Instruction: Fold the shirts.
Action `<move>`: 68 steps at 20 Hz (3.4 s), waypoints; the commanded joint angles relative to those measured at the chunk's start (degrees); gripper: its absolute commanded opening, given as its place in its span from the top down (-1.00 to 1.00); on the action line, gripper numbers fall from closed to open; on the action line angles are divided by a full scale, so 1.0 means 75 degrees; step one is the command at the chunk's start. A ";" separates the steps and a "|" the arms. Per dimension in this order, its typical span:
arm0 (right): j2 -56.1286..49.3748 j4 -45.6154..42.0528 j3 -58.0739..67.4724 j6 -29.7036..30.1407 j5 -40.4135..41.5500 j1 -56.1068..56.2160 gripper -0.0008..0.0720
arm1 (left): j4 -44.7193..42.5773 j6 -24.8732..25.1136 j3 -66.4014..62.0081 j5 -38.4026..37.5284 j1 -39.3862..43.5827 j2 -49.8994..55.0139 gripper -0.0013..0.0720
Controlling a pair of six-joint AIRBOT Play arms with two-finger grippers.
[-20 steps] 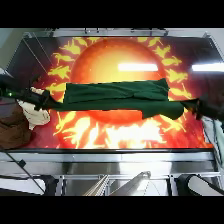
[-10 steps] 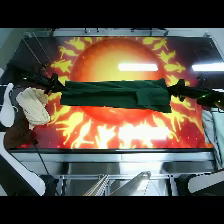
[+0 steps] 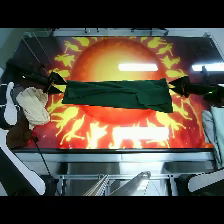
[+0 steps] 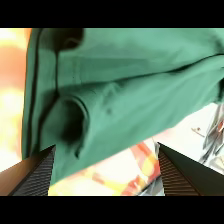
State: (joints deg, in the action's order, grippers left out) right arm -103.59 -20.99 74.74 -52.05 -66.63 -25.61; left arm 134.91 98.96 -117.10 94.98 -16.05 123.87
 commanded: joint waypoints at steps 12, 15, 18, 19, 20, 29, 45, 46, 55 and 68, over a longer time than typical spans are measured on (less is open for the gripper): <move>-0.0918 -0.2492 0.0618 -0.2031 0.0152 0.1154 -0.61 | 0.0006 0.0216 0.2285 -0.0766 0.1349 -0.1944 0.92; -0.1070 -0.2474 0.0816 -0.2063 0.0289 0.1478 0.20 | -0.0015 0.0286 0.2605 -0.1985 0.2209 -0.1944 0.92; -0.1075 -0.2326 0.0874 -0.1938 0.0114 0.1606 0.93 | -0.0047 0.0286 0.2626 -0.3969 0.3340 -0.1649 0.92; -0.1061 -0.2334 0.0877 -0.1859 -0.0073 0.1597 0.93 | -0.0050 0.0286 0.2460 -0.4444 0.3701 -0.1405 0.92; -0.1046 -0.2384 0.0877 -0.1856 -0.0309 0.1556 0.93 | -0.0061 0.0286 0.2101 -0.4730 0.4039 -0.1040 0.92; -0.0160 -0.2346 0.0976 -0.1454 -0.1309 0.0493 0.94 | -0.1373 -0.0892 -0.0044 -0.3491 0.5429 0.0901 0.93; 0.2212 -0.1309 0.1547 -0.2521 -0.2430 0.2981 0.93 | 0.0143 0.0192 0.1716 -0.1352 0.3410 -0.3433 0.92; 0.2200 -0.1346 0.1545 -0.2626 -0.2139 0.3646 0.94 | 0.0143 0.0291 0.2028 -0.1151 0.3168 -0.3771 0.92; 0.0277 -0.1571 0.1545 -0.3369 0.1134 0.8265 0.93 | 0.0149 0.1411 0.6000 -0.0839 0.1827 -0.7329 0.92; 0.0901 0.1035 0.1871 -0.1906 0.0769 0.7982 -0.22 | 0.0178 0.1553 0.8402 -0.1603 -0.0210 -1.0908 0.92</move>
State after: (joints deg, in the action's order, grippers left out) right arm -100.60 -16.60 88.09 -68.66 -56.53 38.28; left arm 136.20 110.45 -55.18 83.81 -14.55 45.78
